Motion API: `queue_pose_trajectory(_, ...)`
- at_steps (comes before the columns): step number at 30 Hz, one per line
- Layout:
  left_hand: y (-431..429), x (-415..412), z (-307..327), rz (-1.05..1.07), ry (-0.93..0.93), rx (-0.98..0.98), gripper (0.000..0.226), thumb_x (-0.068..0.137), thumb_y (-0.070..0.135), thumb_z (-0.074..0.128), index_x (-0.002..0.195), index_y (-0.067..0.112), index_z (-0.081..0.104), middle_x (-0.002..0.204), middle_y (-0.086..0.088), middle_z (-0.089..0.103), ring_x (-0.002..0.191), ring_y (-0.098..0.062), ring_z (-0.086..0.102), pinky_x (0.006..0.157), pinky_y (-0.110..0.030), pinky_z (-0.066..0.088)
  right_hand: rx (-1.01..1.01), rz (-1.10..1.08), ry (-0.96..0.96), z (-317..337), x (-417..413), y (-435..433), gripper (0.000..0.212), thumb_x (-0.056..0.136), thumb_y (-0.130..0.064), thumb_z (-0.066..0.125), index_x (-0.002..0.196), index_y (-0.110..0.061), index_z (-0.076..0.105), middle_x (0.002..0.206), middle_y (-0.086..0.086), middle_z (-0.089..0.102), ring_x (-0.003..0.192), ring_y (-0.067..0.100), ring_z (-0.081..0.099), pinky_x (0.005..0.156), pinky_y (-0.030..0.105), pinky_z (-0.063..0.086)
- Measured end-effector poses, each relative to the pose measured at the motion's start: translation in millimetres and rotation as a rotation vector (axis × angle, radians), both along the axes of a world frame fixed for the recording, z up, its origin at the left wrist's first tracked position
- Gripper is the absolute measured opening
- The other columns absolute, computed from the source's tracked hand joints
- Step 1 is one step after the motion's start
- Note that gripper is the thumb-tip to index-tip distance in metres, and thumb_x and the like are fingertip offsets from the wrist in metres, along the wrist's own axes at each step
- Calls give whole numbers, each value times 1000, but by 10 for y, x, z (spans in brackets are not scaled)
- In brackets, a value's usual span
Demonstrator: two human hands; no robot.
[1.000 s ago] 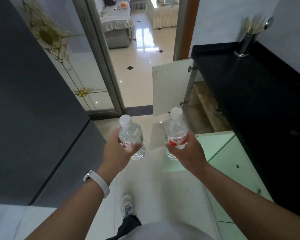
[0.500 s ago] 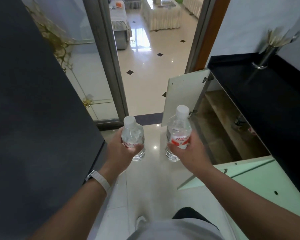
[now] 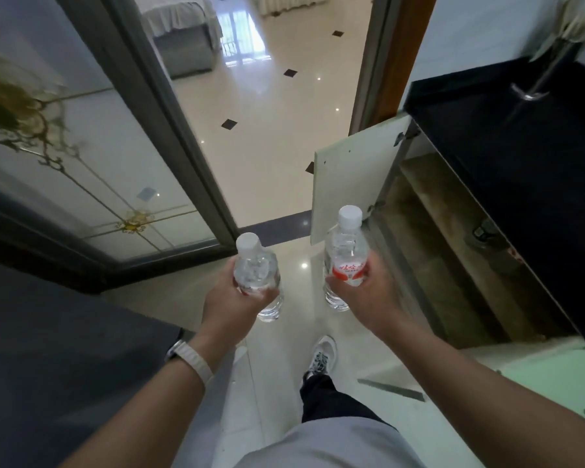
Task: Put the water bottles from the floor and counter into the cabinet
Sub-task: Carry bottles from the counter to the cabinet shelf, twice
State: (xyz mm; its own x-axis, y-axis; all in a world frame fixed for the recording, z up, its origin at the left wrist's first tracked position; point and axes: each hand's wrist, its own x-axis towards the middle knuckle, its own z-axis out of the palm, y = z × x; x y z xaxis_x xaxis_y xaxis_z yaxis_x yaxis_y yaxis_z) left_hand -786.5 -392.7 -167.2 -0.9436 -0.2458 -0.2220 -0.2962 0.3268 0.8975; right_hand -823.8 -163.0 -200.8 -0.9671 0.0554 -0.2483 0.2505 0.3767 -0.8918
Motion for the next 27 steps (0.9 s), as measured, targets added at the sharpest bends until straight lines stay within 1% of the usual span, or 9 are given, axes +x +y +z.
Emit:
queue_pose_trajectory(6,172,-1080,37,-110,-44,-28,61,71,25,90,120,39,56,111,13,68,104,-8,65,89,-35,55,-21,-80,-24,-44,-851,220,62,59,-56,77,113,-37,53,98,-16,67,89,9,66,82,45,57)
queue_pose_trajectory(10,426,-1701,77,-161,-21,-30,60,67,30,91,113,47,57,107,15,70,102,-7,67,88,-35,56,-37,-119,3,11,-1294,462,60,65,-51,80,116,-39,50,100,-19,65,91,9,66,84,42,58)
queue_pose_trajectory(13,666,-2040,130,-245,-21,-23,59,70,18,91,114,38,57,106,9,71,96,-4,69,85,-28,57,-69,-209,32,90,-1471,662,55,64,-50,80,111,-43,53,100,-18,66,91,6,67,83,41,58)
queue_pose_trajectory(16,902,-2374,121,-313,-28,-36,57,69,16,90,109,39,59,100,12,72,91,-3,70,80,-24,54,-86,-302,43,106,-1590,861,50,63,-43,81,106,-47,55,98,-17,68,90,6,68,85,44,57)
queue_pose_trajectory(18,1043,-2589,72,-359,-24,-53,58,67,18,91,113,37,61,99,14,73,91,-5,70,81,-27,55,-87,-377,47,96,-1642,985,49,64,-38,83,105,-44,57,96,-17,68,88,3,67,83,37,57)
queue_pose_trajectory(21,1257,-2879,24,-447,-34,-72,60,68,24,91,120,33,61,102,12,72,88,-1,68,81,-26,56,-55,-455,14,98,-1671,1138,52,70,-32,83,113,-40,54,98,-19,66,86,-7,64,75,18,50)
queue_pose_trajectory(23,1373,-3066,-30,-519,-40,-74,60,69,29,90,121,36,61,103,14,72,89,-1,68,84,-32,57,5,-503,-10,80,-1683,1223,56,70,-38,82,117,-41,51,99,-22,65,87,-8,62,73,16,47)
queue_pose_trajectory(25,1477,-3273,-118,-593,-67,-69,58,67,33,89,118,40,61,103,15,72,93,-6,70,88,-42,58,46,-561,-41,37,-1717,1290,58,69,-43,81,119,-40,51,100,-21,66,88,-4,63,76,22,50)
queue_pose_trajectory(27,1577,-3489,-206,-655,-97,-25,58,67,30,89,117,40,62,104,14,73,96,-10,70,90,-47,57,66,-636,-75,1,-1785,1326,59,67,-45,80,119,-38,52,100,-18,67,89,-2,64,79,27,52)
